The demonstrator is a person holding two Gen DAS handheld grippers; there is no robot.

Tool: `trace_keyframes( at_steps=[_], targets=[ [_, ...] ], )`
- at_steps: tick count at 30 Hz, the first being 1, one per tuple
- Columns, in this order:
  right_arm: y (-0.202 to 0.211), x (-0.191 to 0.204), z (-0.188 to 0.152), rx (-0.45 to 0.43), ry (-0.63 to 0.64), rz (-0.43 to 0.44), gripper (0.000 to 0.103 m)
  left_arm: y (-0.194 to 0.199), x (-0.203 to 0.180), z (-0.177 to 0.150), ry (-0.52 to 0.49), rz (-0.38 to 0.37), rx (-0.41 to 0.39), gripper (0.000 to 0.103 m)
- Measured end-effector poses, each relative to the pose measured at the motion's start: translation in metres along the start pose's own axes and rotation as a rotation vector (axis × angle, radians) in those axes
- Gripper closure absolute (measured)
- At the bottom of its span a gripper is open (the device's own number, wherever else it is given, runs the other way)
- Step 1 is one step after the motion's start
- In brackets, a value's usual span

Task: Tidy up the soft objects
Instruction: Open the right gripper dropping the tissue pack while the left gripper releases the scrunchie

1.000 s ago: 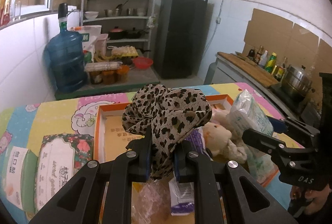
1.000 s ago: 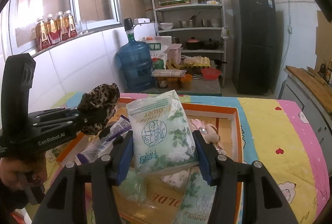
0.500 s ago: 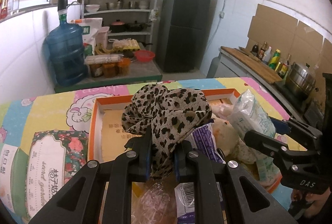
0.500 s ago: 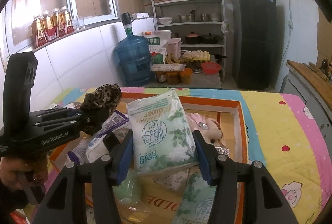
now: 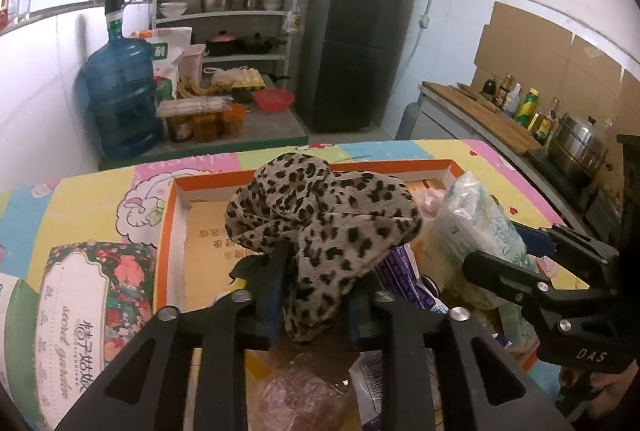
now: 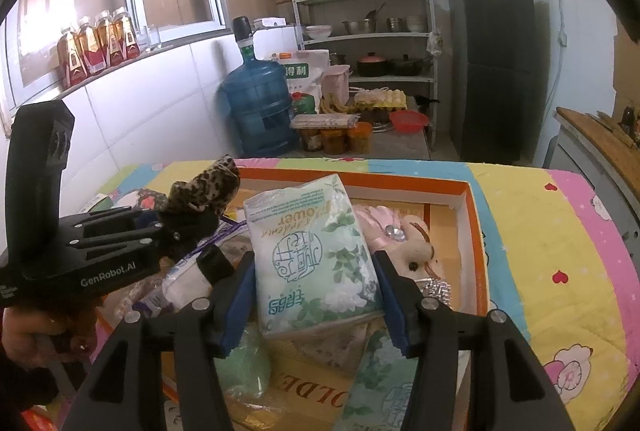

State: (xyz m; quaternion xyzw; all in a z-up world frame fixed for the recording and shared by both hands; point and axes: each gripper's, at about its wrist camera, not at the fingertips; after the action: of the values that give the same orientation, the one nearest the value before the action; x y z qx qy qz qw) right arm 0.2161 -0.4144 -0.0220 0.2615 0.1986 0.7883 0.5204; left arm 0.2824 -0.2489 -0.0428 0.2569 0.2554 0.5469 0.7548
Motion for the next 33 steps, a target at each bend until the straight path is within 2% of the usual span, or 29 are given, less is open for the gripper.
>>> trace_keyframes(
  at_steps=[4,8,20,33],
  targets=[
    [0.0,0.001,0.0,-0.007,0.003,0.001,0.037,0.001,0.0,-0.002,-0.003,-0.012,-0.001,0.058],
    [0.002,0.0,-0.001,-0.018,0.002,0.0,0.035,0.004,0.0,-0.006,-0.003,-0.008,-0.008,0.046],
    [0.008,-0.006,-0.006,-0.045,-0.009,0.001,0.035,0.027,0.003,-0.012,0.009,-0.02,-0.054,0.044],
    [0.027,0.003,-0.006,-0.089,0.002,0.022,0.035,0.072,0.008,-0.024,0.014,0.016,-0.129,0.044]
  ],
)
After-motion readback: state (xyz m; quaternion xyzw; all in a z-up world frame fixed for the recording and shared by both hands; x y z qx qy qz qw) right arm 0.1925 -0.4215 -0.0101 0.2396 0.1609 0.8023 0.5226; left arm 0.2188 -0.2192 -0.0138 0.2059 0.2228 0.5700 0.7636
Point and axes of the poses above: each gripper's, at about its wrist camera, not at the fingertips, and y roughly against the way its jaws point, x to its left, z to its top, and after that the axes turned 4 degrees about z, right-handed
